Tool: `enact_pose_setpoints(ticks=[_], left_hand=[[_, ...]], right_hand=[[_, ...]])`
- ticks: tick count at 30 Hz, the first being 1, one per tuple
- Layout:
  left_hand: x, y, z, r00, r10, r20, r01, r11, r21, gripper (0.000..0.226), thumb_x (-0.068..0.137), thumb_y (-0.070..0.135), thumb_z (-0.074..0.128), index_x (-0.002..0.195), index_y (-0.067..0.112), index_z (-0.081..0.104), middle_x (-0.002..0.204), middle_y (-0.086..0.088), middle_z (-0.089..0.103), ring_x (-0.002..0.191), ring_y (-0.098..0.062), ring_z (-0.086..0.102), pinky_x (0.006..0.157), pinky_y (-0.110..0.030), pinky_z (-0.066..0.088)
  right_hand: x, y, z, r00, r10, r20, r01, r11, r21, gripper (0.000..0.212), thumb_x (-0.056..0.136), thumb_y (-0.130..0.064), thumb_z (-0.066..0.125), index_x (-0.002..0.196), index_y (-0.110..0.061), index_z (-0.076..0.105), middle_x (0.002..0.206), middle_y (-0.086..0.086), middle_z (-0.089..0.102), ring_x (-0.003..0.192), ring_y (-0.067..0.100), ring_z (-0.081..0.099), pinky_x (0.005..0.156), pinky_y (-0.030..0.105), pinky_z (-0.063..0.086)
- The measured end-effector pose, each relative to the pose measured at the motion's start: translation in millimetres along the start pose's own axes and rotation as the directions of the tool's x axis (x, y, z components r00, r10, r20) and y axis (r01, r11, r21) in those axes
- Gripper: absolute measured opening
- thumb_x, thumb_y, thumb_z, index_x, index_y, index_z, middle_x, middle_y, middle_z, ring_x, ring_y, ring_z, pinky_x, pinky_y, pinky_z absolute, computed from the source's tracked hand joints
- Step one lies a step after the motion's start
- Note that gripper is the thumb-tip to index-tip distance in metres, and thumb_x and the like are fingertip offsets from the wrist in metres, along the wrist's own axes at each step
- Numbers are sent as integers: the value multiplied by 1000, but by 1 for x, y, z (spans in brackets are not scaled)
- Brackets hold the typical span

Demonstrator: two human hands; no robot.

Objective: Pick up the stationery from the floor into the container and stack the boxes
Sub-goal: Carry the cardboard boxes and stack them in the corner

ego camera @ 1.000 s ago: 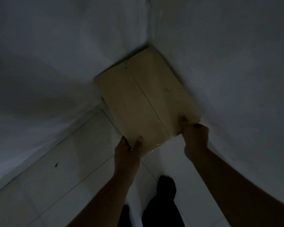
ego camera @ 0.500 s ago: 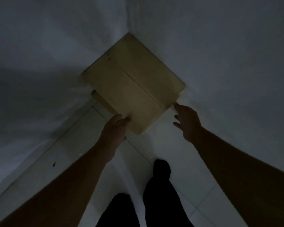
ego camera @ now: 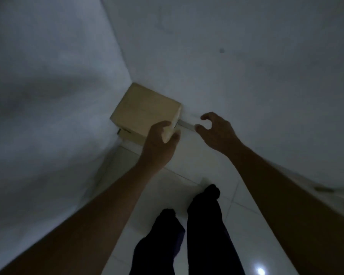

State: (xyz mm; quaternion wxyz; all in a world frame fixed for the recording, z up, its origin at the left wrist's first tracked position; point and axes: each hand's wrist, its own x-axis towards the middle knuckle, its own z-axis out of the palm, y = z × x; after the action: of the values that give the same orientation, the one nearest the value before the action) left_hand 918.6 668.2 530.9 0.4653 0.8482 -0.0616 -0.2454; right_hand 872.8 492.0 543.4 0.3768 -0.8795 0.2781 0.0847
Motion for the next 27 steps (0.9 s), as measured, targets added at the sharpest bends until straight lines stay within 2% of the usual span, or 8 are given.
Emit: enact_pose_setpoints(ticks=[5,9,11,13,16,19,24,27], left_hand=[[-84,95,20,943,278,184,-291,956,43,42,89,40,59,126,21,51,133,3,50,120,-7,46,99,-28,41],[-143,151,53,836,425,346,-474,878,68,44,89,44,56,128,23,49,135,5,47,120,-5,45,95,-28,42],[-169,172,73,777,479,408,-546,835,60,45,90,44,56,128,21,49,135,4,47,122,-9,46,98,-33,45],[-208,195,108,683,526,506,-633,773,51,45,90,44,56,128,21,50,135,3,47,123,-10,46,100,-35,45],[-266,218,159,558,550,622,-713,700,20,45,89,45,55,128,22,50,135,3,46,124,-11,45,100,-32,42],[-353,236,225,373,565,735,-798,600,-56,42,90,41,57,126,21,52,132,3,48,120,-10,46,95,-23,35],[-509,248,320,119,593,797,-873,445,-201,37,89,35,60,120,15,55,124,-3,53,109,-10,50,88,-17,34],[-603,248,373,-2,588,809,-860,412,-302,36,88,33,62,118,14,56,123,-4,54,113,-16,53,91,-18,34]], right_hand=[[-123,1,-94,981,64,-182,-57,997,42,35,88,-40,61,116,-19,56,86,0,56,57,2,50,50,11,32],[-219,28,-151,925,185,-331,-156,982,110,35,89,-38,60,117,-17,56,91,-1,57,59,-1,48,49,6,31],[-263,46,-170,892,238,-385,-197,970,143,36,89,-37,61,117,-15,57,106,3,62,70,9,51,62,17,37],[-324,78,-190,832,331,-446,-265,942,205,37,89,-38,61,118,-16,56,112,6,63,80,13,54,71,22,39],[-405,123,-205,737,449,-505,-351,893,281,39,87,-44,60,117,-19,57,110,3,63,81,12,53,72,21,36],[-508,179,-213,602,559,-570,-421,829,369,40,87,-46,60,116,-20,56,120,4,60,97,15,54,79,23,35],[-673,252,-222,413,667,-620,-536,728,427,44,86,-51,58,120,-23,55,122,3,59,105,19,55,79,26,35],[-766,288,-230,281,715,-640,-576,659,483,45,87,-49,58,123,-23,52,125,4,57,108,18,53,80,28,37]])
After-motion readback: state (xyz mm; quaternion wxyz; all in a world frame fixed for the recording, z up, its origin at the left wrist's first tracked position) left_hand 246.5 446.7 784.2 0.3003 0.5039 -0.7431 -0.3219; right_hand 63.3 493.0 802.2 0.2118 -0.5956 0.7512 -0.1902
